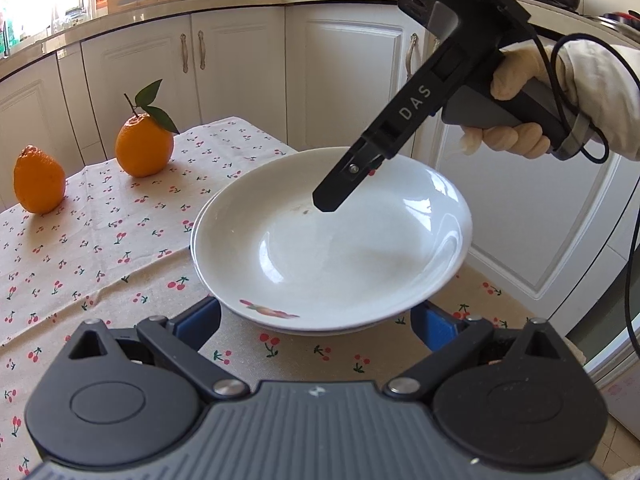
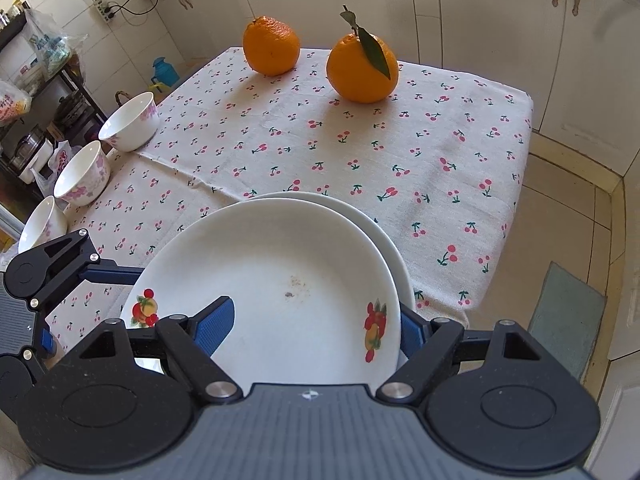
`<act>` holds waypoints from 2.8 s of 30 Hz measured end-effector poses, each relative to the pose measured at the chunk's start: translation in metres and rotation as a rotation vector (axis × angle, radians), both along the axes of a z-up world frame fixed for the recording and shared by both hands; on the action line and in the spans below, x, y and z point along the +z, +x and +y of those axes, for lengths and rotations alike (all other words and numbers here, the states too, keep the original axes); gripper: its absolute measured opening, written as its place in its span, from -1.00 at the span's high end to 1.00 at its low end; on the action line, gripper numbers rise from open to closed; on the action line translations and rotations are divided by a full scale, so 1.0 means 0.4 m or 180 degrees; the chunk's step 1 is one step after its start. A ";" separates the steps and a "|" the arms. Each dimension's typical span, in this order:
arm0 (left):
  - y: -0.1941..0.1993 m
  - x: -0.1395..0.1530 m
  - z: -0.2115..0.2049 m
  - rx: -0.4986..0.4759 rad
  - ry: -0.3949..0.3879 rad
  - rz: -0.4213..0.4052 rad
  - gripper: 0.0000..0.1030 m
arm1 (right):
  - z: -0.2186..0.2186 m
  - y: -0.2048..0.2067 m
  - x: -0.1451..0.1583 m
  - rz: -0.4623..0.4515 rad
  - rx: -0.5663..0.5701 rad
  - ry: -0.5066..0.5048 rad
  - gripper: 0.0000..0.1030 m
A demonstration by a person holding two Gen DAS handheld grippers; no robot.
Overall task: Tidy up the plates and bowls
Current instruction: 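Lower the flat plate onto the plate stack and open the right gripper, then move the right gripper away from the stack to the white bowls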
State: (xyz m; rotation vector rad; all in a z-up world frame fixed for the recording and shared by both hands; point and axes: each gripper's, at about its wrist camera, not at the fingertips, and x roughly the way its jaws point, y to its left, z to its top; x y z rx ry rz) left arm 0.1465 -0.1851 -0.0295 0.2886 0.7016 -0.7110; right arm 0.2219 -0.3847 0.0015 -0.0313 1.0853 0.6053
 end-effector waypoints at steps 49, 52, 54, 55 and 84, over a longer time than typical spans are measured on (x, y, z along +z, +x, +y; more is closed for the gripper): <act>-0.034 0.041 0.037 -0.0017 -0.0059 -0.0151 -0.96 | 0.079 -0.167 0.083 -0.0534 -0.0296 -0.0431 -1.00; -0.049 0.057 0.052 0.0011 -0.0060 -0.0203 -0.96 | 0.108 -0.192 0.091 -0.0621 -0.0352 -0.0416 -1.00; -0.063 0.067 0.067 0.0040 -0.0067 -0.0233 -0.97 | 0.130 -0.209 0.096 -0.0689 -0.0393 -0.0452 -1.00; -0.070 0.073 0.076 0.0054 -0.0069 -0.0250 -0.97 | 0.143 -0.217 0.099 -0.0725 -0.0417 -0.0482 -1.00; -0.285 0.120 0.606 0.1324 0.0225 -0.0622 -0.98 | 0.719 -0.329 0.114 -0.1376 0.0241 -0.0047 -1.00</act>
